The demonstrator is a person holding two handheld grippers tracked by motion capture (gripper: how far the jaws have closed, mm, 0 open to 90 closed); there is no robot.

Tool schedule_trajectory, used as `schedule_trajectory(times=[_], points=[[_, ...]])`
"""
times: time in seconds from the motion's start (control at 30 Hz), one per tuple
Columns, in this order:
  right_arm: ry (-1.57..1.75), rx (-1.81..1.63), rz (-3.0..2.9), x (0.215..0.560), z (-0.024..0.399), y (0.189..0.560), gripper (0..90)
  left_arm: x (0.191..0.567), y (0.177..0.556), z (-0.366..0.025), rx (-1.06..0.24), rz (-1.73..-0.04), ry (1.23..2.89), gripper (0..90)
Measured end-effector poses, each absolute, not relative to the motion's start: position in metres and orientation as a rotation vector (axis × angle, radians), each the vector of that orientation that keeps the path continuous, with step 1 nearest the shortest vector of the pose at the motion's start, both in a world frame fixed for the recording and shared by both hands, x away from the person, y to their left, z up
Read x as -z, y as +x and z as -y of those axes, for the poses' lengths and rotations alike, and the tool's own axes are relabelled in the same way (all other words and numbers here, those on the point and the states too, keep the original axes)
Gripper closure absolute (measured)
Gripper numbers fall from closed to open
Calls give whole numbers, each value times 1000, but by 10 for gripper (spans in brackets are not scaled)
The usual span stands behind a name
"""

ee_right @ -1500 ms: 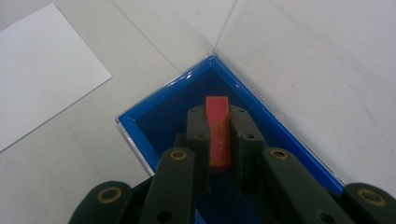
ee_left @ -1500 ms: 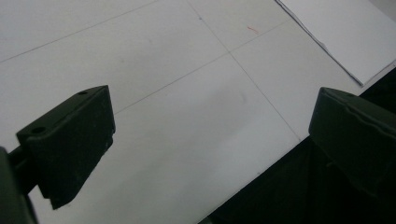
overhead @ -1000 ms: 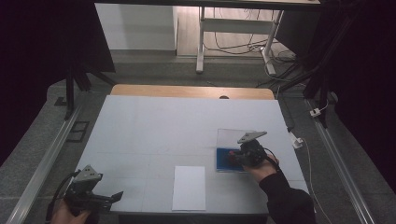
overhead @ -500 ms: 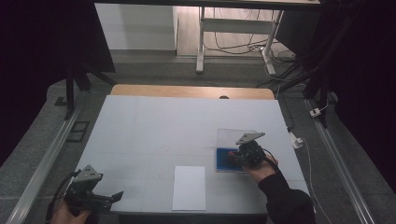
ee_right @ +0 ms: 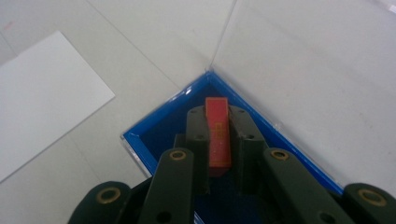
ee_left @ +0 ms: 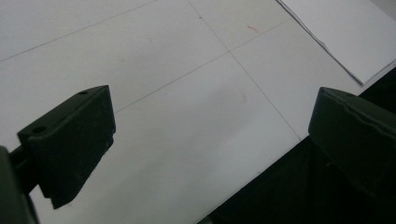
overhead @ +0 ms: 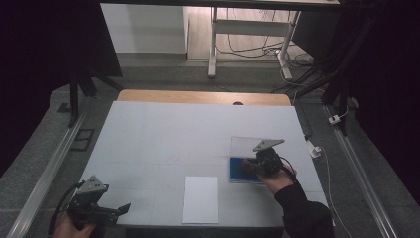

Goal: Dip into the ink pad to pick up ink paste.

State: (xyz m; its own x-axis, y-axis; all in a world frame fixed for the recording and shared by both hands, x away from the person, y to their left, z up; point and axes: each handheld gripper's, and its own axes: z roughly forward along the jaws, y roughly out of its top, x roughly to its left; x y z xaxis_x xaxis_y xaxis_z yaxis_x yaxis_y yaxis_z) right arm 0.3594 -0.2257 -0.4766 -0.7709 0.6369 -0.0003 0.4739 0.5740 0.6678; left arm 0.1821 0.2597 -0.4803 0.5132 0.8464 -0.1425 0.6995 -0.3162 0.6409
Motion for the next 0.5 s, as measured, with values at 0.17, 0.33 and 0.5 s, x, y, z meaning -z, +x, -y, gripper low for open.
schedule_trajectory(times=[0.17, 0.33, 0.5], points=[[908, -993, -2558, 471, 227, 357, 801, 480, 182, -260, -291, -1252, 2101, 12], [933, -1012, -2534, 467, 232, 357, 802, 480, 182, -260, -293, -1252, 2100, 12], [953, -1025, -2503, 464, 240, 358, 801, 480, 182, -260, -293, -1251, 2101, 12]])
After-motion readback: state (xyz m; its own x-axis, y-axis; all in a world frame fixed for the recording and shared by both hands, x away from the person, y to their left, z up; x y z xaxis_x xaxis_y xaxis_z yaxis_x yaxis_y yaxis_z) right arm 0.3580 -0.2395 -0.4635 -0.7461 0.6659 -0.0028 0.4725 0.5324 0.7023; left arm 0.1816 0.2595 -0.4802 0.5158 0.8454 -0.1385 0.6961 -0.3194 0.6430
